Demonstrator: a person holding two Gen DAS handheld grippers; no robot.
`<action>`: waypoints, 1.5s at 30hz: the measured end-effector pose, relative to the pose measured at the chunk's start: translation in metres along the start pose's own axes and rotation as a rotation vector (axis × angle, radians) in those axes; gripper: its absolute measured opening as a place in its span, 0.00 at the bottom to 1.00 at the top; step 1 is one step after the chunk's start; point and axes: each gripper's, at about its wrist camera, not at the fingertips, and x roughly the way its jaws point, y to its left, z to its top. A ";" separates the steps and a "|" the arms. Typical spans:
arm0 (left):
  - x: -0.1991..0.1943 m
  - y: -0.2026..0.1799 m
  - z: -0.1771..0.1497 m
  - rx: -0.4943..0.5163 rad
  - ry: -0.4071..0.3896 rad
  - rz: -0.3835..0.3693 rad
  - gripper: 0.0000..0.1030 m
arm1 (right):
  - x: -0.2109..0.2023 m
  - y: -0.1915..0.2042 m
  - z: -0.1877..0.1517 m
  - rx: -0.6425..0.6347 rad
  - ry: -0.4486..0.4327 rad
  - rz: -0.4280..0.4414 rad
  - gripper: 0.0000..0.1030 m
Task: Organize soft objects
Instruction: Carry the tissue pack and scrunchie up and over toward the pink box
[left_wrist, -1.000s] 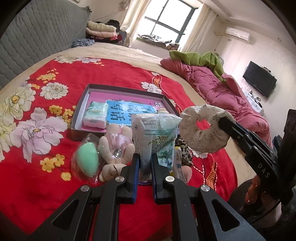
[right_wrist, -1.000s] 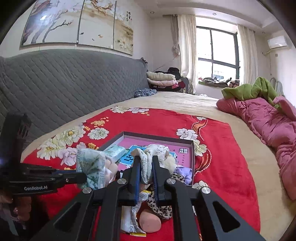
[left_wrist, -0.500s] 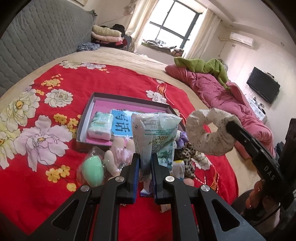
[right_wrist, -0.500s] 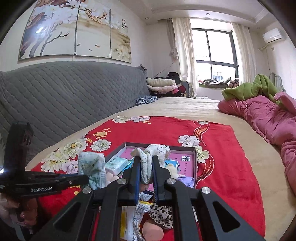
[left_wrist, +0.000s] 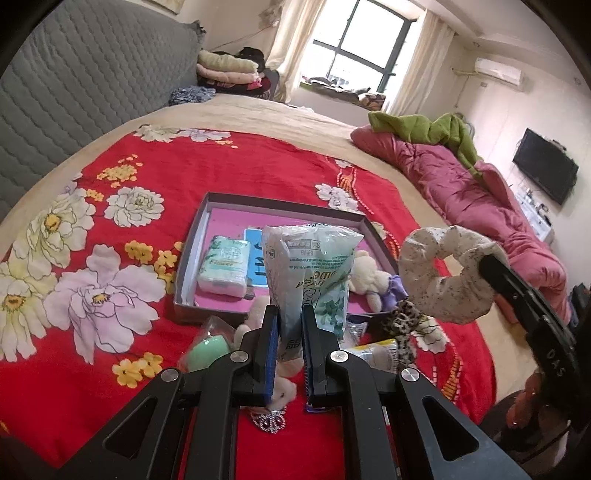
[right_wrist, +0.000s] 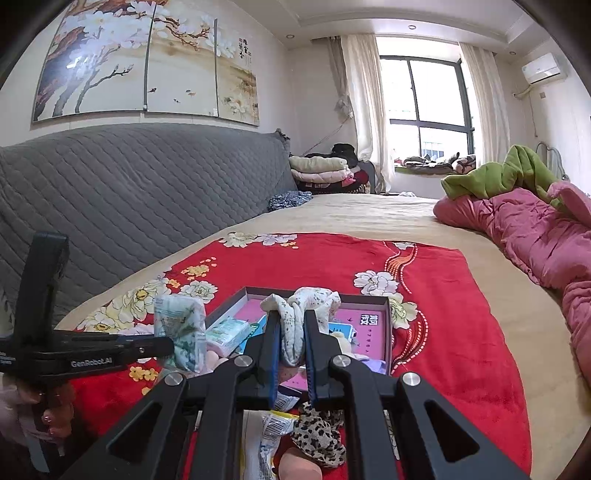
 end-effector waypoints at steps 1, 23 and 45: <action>0.001 -0.001 0.001 0.010 -0.002 0.009 0.12 | 0.001 0.000 0.000 0.000 -0.001 0.007 0.11; 0.035 0.011 0.023 0.015 0.006 0.014 0.12 | 0.033 -0.014 0.007 0.029 0.004 0.038 0.11; 0.100 0.022 0.044 0.012 0.096 -0.017 0.12 | 0.094 -0.015 0.002 0.004 0.077 0.083 0.11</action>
